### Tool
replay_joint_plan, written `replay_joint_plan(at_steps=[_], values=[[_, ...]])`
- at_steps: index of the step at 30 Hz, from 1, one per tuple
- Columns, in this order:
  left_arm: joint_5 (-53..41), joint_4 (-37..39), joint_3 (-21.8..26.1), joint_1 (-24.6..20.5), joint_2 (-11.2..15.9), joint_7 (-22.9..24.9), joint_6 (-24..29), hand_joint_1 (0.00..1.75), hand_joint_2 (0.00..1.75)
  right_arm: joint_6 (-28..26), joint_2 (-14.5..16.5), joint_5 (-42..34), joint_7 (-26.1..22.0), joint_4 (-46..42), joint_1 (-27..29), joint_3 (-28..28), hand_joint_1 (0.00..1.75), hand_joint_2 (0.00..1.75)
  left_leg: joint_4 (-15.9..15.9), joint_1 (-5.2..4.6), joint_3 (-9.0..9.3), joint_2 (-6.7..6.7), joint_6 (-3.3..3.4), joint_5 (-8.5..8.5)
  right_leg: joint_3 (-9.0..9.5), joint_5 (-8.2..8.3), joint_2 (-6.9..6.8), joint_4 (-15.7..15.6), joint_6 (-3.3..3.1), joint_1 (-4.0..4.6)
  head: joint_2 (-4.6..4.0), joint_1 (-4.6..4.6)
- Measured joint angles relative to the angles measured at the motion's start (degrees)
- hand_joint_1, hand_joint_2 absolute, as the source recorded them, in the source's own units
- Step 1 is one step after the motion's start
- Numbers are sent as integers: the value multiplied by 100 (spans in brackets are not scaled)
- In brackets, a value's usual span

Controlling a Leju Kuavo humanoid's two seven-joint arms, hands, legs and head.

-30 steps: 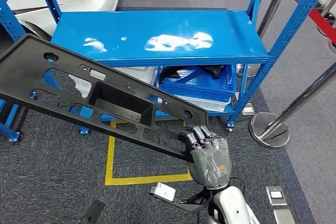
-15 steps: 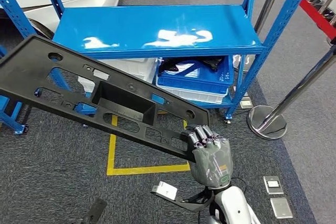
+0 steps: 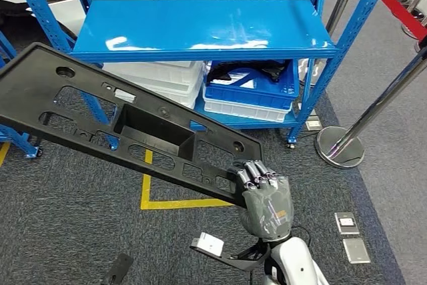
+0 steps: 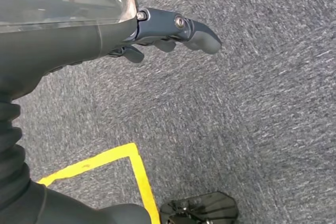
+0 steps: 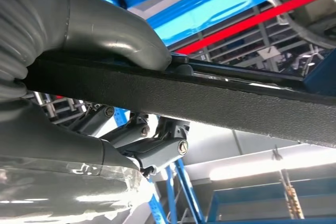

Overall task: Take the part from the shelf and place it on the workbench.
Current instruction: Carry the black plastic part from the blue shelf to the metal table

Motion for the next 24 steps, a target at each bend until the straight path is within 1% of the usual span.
replay_joint_plan(at_steps=[1, 2, 3, 4, 5, 6, 7, 8, 9, 10, 11, 12, 13, 14, 15, 16, 17, 18, 19, 20, 21, 22, 23, 24], values=[[-1, 0, 4, -4, -1, -3, 0, 0, 175, 0, -1, -69, -17, 1, 3, 2, 175, 175, -5, 9, -36, 8, 48, 39, -89, -179, 5, 230, 36, -14, 0, 9], [-1, 0, 9, -5, 1, -7, 0, 0, 175, 0, -1, -158, -49, 2, 10, 4, 175, 175, -4, 9, -73, 12, 79, 74, -212, -414, 7, 581, 72, -30, 0, 19], [-1, 0, 14, -2, 2, -10, 0, 0, 175, 0, -2, -267, -95, 2, 22, 5, 175, 175, -2, 6, -112, 15, 94, 105, -347, -643, 6, 992, 100, -46, 0, 25], [0, 0, 20, 3, 3, -14, 0, 0, 175, 0, -3, -389, -151, 2, 40, 5, 175, 175, 0, 3, -146, 18, 96, 133, -444, -799, 6, 1333, 116, -57, 0, 26], [1, 0, 26, 7, 4, -19, 1, 0, 175, 0, -4, -515, -208, -1, 62, 4, 175, 175, 1, -1, -174, 20, 93, 157, -456, -859, 5, 1503, 121, -63, 0, 26], [1, 0, 32, 9, 5, -23, 1, 0, 175, 0, -4, -620, -257, -5, 80, 2, 175, 175, 2, -5, -196, 21, 88, 178, -350, -811, 6, 1432, 113, -64, 0, 26], [1, 0, 36, 10, 5, -27, 1, 0, 175, 0, -4, -696, -294, -16, 92, 0, 175, 175, 2, -11, -207, 20, 81, 194, -126, -674, 7, 1118, 89, -61, 0, 26], [1, 0, 40, 10, 5, -32, 1, 0, 175, 0, -4, -748, -323, -31, 97, -1, 175, 175, 1, -14, -213, 20, 73, 208, 165, -509, 9, 664, 47, -50, 0, 26], [1, 0, 43, 7, 5, -36, 1, 0, 175, 0, -4, -780, -343, -46, 97, -2, 175, 175, 2, -24, -221, 20, 58, 221, 427, -387, 10, 228, 2, -34, 0, 24], [1, 0, 45, 5, 5, -39, 3, 0, 175, 0, -4, -810, -358, -61, 97, -2, 175, 175, 4, -26, -234, 20, 36, 236, 603, -309, 12, -91, -37, -16, 0, 24], [1, 0, 48, 3, 5, -42, 5, 0, 175, 0, -4, -839, -370, -71, 102, -2, 175, 175, 5, -25, -251, 22, 10, 252, 677, -289, 14, -248, -65, 2, 0, 22], [0, 0, 49, 2, 3, -43, 6, 0, 175, 0, -4, -864, -376, -77, 110, -3, 175, 175, 2, -23, -266, 23, -21, 271, 675, -294, 15, -277, -79, 14, 0, 20], [-1, 0, 49, 1, 1, -44, 8, 0, 175, 0, -4, -885, -381, -85, 118, -7, 175, 175, -8, -17, -275, 24, -57, 289, 659, -265, 16, -294, -106, 17, 0, 21], [-1, 0, 49, 2, -1, -45, 8, 0, 175, 0, -3, -897, -384, -92, 123, -13, 175, 175, 0, -14, -287, 23, -85, 271, 654, -229, 9, -326, -138, 10, 0, 19], [-1, 0, 50, 3, -2, -46, 9, 0, 175, 0, -1, -905, -387, -98, 124, -21, 175, 175, 68, -16, -323, 22, -106, 195, 645, -188, 2, -362, -177, 0, 0, 16], [-1, 0, 50, 2, -2, -47, 10, 0, 175, 0, 3, -912, -391, -103, 124, -28, 175, 175, 240, -20, -398, 19, -120, 54, 631, -146, -6, -395, -215, -12, 0, 12], [-1, 0, 51, 2, -1, -47, 10, 0, 175, 0, 6, -921, -398, -105, 128, -33, 175, 175, 530, -21, -519, 17, -126, -144, 608, -120, -11, -405, -237, -16, 0, 8], [-1, 0, 51, 4, 0, -47, 11, 0, 175, 0, 9, -936, -409, -105, 135, -38, 175, 175, 911, -23, -672, 16, -134, -354, 573, -105, -5, -396, -252, -12, 0, 5], [-1, 0, 51, 8, 1, -47, 11, 0, 175, 0, 11, -955, -425, -105, 147, -43, 175, 175, 1272, -23, -809, 16, -143, -509, 539, -94, 7, -380, -256, -6, 0, 3], [-1, 0, 52, 13, 1, -47, 11, 0, 175, 0, 11, -974, -444, -105, 159, -48, 175, 175, 1497, -22, -880, 16, -152, -573, 508, -85, 25, -360, -255, -1, 0, 3], [-1, 0, 52, 17, 2, -46, 11, 0, 175, 0, 11, -989, -463, -105, 167, -52, 175, 175, 1515, -21, -854, 15, -156, -530, 480, -79, 52, -335, -250, 0, 0, 3], [-2, 0, 53, 19, 3, -46, 11, 0, 175, 0, 11, -998, -478, -105, 173, -54, 175, 175, 1297, -17, -718, 9, -156, -386, 459, -77, 86, -305, -244, -1, 0, 2], [-3, 0, 54, 19, 5, -45, 11, 0, 175, 0, 11, -1005, -486, -105, 175, -55, 175, 175, 917, -9, -509, -22, -154, -196, 438, -81, 121, -268, -234, -4, 0, 2], [-4, 0, 54, 18, 8, -45, 10, 0, 175, 0, 12, -1011, -490, -105, 173, -57, 175, 175, 548, 3, -315, -100, -152, -66, 406, -87, 158, -223, -215, 4, 0, 1]])
